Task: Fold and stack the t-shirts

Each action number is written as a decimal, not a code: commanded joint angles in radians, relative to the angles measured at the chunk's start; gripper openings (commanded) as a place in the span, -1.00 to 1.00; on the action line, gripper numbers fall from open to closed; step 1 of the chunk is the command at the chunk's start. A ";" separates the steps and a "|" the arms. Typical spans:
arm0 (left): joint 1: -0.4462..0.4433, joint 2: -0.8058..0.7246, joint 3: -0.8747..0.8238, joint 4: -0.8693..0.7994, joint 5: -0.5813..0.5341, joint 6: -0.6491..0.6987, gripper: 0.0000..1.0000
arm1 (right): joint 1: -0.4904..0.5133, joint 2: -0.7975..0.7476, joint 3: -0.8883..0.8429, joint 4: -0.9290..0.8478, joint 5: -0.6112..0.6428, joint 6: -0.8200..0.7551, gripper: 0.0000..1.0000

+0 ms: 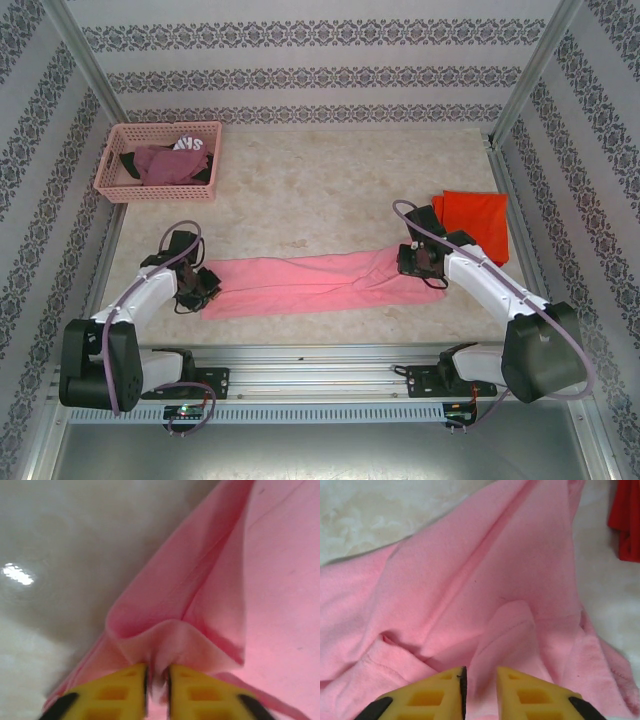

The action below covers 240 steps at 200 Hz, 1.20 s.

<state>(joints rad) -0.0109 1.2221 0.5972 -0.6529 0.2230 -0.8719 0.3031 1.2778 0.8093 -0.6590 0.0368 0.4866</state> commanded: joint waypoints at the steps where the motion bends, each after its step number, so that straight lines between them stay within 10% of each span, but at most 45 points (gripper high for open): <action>1: 0.011 0.004 0.031 -0.029 -0.058 -0.006 0.00 | -0.008 -0.030 0.045 0.040 0.031 -0.034 -0.34; 39: 0.011 -0.022 0.101 -0.039 -0.110 0.043 0.99 | -0.022 0.054 0.107 0.140 0.080 -0.065 -0.13; 116: 0.006 -0.021 0.108 0.180 0.007 0.023 1.00 | -0.040 0.368 0.227 0.147 0.127 0.002 -0.25; 183: -0.036 0.076 0.087 0.340 0.044 -0.021 1.00 | -0.086 0.198 0.092 0.130 0.198 0.026 -0.36; 240: -0.079 0.130 0.093 0.387 0.023 -0.015 1.00 | -0.100 0.099 -0.054 0.260 0.014 0.082 -0.36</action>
<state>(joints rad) -0.0692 1.3300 0.6895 -0.3195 0.2588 -0.8829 0.2005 1.3815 0.7975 -0.4671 0.1432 0.5255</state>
